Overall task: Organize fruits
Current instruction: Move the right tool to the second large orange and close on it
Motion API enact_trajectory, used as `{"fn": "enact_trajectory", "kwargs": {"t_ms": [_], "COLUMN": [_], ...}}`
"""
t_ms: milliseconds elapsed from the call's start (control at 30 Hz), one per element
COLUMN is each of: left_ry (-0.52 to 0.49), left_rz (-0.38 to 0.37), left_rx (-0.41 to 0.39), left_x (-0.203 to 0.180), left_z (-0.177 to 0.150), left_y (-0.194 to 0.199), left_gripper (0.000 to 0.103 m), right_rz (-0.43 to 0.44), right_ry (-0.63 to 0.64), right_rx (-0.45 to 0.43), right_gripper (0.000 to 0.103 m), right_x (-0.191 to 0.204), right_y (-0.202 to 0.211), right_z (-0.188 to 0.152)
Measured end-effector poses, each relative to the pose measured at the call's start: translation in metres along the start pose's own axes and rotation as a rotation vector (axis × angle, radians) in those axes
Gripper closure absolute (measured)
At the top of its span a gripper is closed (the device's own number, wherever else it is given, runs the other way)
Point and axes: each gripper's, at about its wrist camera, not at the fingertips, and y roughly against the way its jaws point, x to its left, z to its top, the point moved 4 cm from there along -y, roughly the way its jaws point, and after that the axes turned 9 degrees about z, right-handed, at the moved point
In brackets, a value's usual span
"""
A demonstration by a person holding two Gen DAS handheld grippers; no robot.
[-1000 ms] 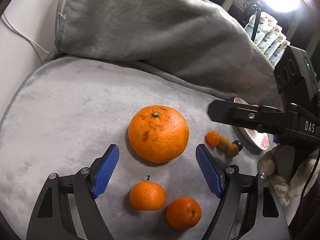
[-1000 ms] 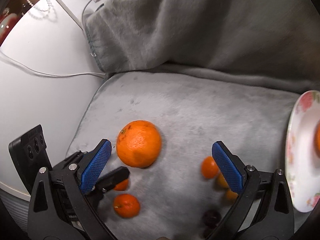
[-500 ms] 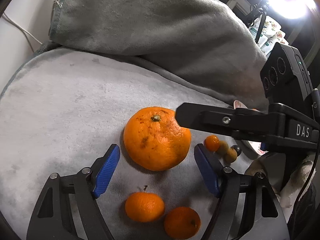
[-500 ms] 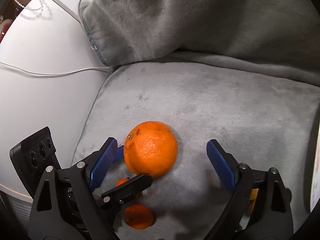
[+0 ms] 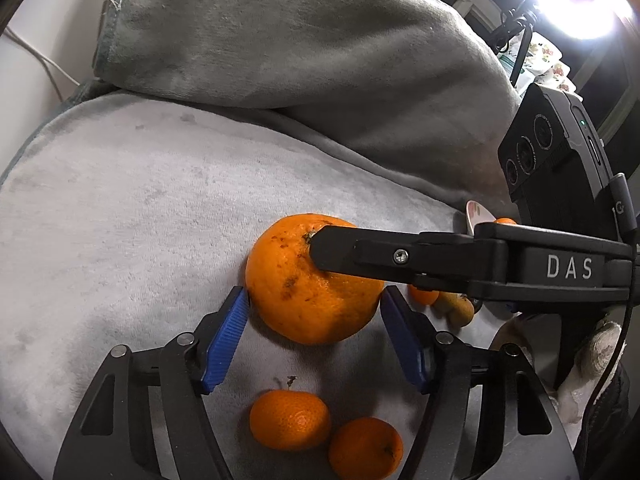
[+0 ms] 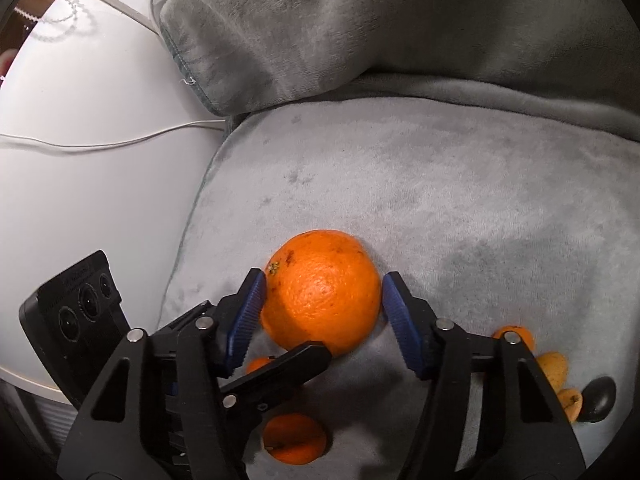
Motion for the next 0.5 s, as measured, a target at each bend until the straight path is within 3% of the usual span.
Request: {"fn": "enact_trajectory", "kwargs": {"t_ms": [500], "left_ry": [-0.009], "left_rz": [0.000], "left_rx": [-0.013], "left_x": [-0.009], "left_z": [-0.001], "left_y": [0.010], "left_gripper": [0.036], "right_rz": [-0.005], "right_ry": [0.010], "right_rx": [-0.014], "right_gripper": [0.041], "right_x": [0.003], "right_y": [0.010], "right_z": [-0.003]}}
